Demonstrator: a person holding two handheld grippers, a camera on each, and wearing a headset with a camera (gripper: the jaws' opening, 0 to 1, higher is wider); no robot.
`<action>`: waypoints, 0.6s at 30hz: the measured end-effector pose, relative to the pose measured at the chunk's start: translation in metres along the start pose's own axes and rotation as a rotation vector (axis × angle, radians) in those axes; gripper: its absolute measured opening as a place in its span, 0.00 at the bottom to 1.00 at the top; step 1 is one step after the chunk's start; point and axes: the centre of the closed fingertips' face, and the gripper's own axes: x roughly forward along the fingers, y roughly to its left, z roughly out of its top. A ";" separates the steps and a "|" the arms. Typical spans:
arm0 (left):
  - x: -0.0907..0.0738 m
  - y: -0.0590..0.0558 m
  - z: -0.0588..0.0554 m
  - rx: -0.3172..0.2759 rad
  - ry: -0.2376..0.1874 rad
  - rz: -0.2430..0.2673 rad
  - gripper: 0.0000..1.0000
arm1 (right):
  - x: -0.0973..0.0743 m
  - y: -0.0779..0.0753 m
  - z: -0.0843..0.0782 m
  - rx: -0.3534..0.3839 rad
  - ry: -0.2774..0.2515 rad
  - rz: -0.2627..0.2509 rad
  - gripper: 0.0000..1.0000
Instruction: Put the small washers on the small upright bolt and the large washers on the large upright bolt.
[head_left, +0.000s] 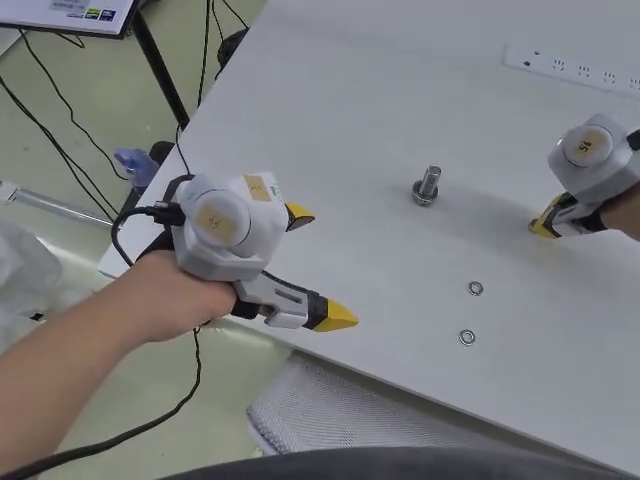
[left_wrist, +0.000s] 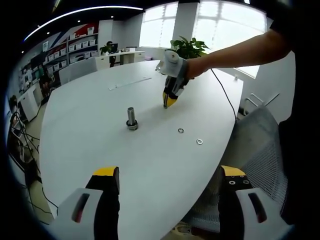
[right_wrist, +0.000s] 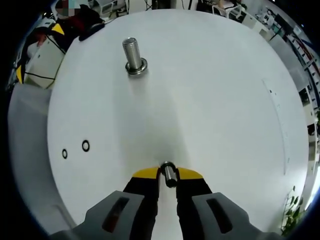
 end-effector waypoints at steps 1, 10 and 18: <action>0.000 -0.001 0.000 0.001 0.001 -0.001 0.81 | 0.000 0.000 0.000 0.001 0.000 0.001 0.13; 0.002 -0.003 0.001 0.004 0.004 -0.007 0.80 | 0.000 0.001 0.000 0.001 0.002 -0.004 0.13; 0.000 -0.001 0.000 0.004 0.004 -0.001 0.79 | 0.001 0.000 0.000 0.019 -0.011 0.001 0.18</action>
